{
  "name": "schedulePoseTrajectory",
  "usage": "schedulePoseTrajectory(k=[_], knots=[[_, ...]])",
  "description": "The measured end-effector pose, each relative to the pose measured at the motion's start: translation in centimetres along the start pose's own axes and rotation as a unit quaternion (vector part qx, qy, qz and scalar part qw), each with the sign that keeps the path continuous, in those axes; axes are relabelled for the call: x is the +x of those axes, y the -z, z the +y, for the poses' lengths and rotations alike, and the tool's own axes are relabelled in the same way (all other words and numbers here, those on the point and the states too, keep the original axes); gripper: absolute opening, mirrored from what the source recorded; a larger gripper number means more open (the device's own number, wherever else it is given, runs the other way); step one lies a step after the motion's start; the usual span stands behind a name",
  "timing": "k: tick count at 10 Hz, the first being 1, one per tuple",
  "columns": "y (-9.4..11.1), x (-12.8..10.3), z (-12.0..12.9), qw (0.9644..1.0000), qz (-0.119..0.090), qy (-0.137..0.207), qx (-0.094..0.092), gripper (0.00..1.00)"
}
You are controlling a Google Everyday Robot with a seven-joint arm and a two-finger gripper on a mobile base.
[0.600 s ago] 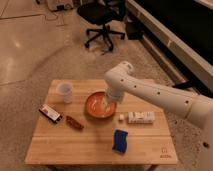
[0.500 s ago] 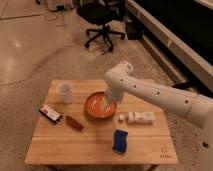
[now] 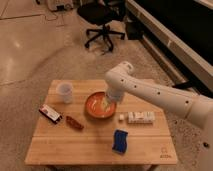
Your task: Place the pepper in the ceramic cup
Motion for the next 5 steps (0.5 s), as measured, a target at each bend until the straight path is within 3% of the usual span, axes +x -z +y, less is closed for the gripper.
schedulePoseTrajectory(k=[5], knots=[[-0.1,0.02,0.06,1.0,0.001,0.0,-0.001,0.66]])
